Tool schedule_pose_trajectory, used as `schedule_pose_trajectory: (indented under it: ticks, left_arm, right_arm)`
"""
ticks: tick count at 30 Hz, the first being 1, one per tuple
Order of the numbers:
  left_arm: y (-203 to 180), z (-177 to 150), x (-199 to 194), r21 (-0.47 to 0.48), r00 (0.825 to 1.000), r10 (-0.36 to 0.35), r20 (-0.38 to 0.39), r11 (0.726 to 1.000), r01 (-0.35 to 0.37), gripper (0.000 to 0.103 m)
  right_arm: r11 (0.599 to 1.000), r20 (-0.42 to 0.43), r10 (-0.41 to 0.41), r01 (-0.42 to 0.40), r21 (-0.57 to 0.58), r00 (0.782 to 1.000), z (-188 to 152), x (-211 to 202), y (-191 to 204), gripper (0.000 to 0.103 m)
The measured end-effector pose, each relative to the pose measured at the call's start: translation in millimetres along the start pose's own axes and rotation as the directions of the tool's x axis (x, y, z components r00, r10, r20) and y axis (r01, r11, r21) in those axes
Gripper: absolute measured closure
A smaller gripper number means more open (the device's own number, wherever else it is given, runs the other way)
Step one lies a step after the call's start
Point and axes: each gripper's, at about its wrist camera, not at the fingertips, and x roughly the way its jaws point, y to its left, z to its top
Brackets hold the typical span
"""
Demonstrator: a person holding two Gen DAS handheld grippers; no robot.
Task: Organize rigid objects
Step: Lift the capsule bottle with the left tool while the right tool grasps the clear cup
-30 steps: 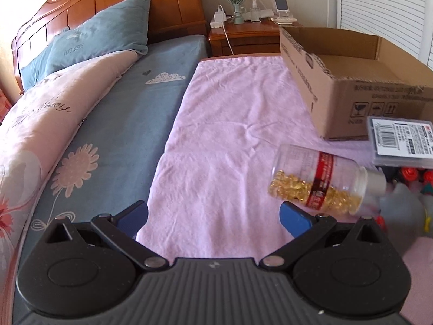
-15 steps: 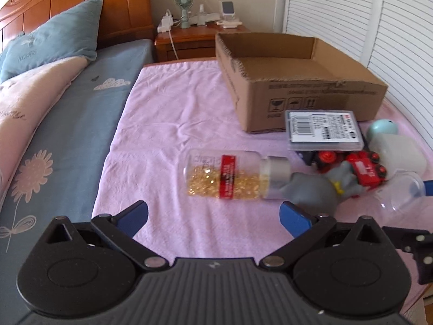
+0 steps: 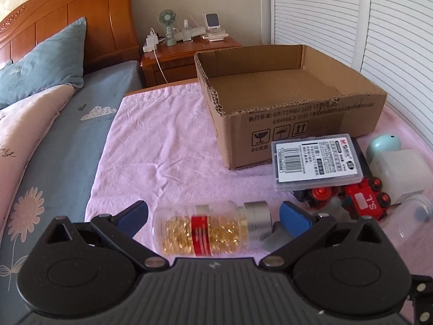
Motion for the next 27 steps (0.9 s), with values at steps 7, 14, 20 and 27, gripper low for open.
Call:
schedule_pose_trajectory:
  ticks: [7,14,20,27]
  left_arm:
    - [16.6,-5.1,14.0,-0.016,0.997,0.053,-0.051,0.998,-0.054,0.000]
    - [25.9,-19.8,17.1,-0.160,0.998,0.053,-0.041,0.985,-0.059,0.000]
    - [35.3,-36.9,19.7,-0.253,1.000,0.023,-0.016,0.967,-0.026,0.000]
    - [30.6,-46.7,15.3,-0.184,0.999,0.043,0.016,0.982,-0.039,0.000]
  right_arm:
    - [1.000,-0.012,-0.024,0.025,0.008,1.000,-1.0,3.5,-5.4,0.000]
    - [0.996,-0.036,-0.075,0.073,-0.042,0.997,-3.3,18.8,4.8,0.000]
    - [0.994,-0.003,-0.072,0.072,-0.080,0.997,-8.2,18.3,5.9,0.000]
    - [0.993,0.057,-0.053,0.058,-0.098,0.997,-18.4,14.4,3.9,0.000]
